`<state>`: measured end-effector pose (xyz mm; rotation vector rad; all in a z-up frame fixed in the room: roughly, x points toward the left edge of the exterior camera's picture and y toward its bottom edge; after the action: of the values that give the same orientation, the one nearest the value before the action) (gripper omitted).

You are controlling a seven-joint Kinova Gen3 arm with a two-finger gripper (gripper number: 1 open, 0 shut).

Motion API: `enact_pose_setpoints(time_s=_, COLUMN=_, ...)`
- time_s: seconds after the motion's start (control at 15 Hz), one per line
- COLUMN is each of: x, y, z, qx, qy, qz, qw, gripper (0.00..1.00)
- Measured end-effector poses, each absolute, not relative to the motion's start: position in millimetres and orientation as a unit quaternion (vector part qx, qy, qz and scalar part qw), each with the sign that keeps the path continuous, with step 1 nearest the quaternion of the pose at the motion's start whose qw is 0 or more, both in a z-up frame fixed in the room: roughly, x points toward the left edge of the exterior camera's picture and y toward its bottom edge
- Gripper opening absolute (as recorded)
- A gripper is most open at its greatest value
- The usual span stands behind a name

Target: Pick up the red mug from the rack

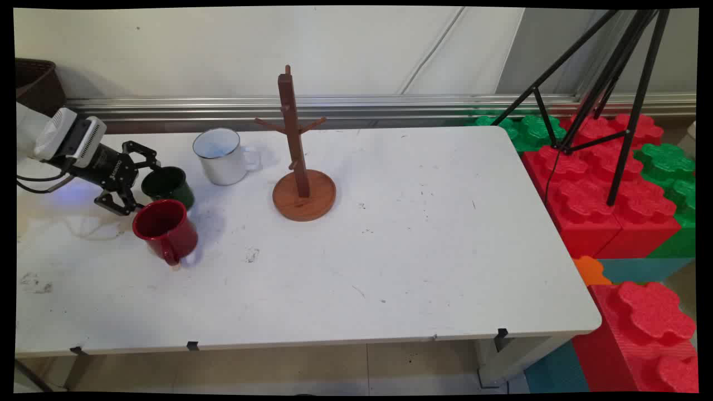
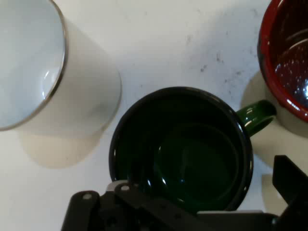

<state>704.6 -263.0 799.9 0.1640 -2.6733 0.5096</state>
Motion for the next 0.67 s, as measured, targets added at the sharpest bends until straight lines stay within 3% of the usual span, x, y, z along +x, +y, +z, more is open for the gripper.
enact_pose_setpoints(time_s=0.67, x=714.8, y=-251.7, z=822.9, qx=0.070, qy=-0.954, qz=0.194, qw=0.218, gripper=1.00)
